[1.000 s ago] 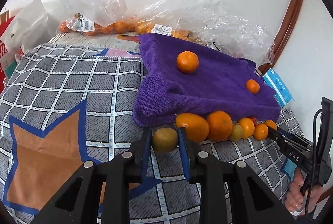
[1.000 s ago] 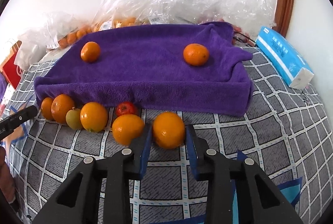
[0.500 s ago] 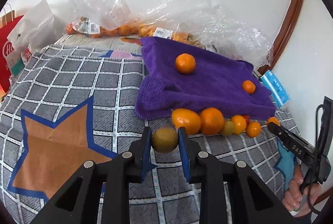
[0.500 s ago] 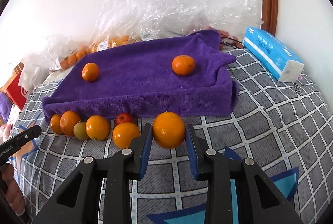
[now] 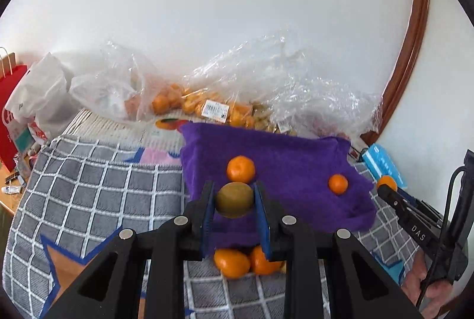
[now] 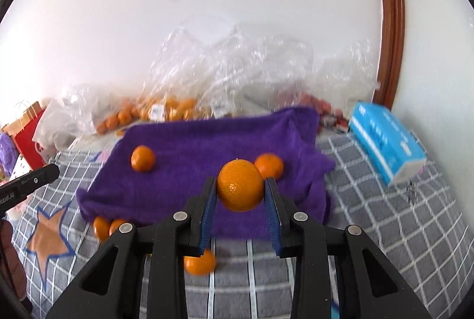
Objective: Organize fruits
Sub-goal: 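Carry the yellow-green fruit over the towel with the left tool while the right tool carries its orange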
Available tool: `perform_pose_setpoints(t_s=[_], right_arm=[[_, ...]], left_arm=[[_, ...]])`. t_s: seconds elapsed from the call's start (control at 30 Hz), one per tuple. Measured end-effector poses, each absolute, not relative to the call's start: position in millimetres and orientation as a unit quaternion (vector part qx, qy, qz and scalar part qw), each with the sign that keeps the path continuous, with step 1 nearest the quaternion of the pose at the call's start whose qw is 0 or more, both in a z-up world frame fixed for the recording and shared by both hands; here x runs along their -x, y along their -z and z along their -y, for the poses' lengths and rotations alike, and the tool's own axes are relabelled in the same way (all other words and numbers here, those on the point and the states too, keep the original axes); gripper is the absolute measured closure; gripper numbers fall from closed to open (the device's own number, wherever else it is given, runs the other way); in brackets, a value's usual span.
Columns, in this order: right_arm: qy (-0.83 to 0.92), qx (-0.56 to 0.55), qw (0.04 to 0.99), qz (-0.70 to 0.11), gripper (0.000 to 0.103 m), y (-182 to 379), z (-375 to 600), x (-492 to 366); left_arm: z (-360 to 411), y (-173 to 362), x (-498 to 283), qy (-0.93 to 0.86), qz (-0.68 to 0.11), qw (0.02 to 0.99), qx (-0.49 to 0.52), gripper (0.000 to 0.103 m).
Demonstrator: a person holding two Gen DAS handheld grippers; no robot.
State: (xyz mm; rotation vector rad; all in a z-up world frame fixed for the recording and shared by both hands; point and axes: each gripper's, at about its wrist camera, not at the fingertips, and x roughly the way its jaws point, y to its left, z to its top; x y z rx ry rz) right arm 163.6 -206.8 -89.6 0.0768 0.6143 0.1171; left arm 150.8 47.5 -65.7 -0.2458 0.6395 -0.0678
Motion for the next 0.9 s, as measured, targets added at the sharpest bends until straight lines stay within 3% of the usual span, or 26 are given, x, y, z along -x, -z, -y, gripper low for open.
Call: perform_pose_setpoints(t_s=[0.3, 0.9], right_arm=[[-0.055, -0.047, 0.948, -0.309, 0.071, 105.6, 208.6, -207.5], [-0.025, -0.073, 0.946, -0.316, 0.071, 134.0, 241.9, -217.7]], left_arm=[[-33.2, 86.4, -187.0, 0.025, -0.304, 0.944, 0.123, 0.079], [-44.3, 122.7, -200.3, 0.017, -0.319, 0.937, 0.141, 0.079]])
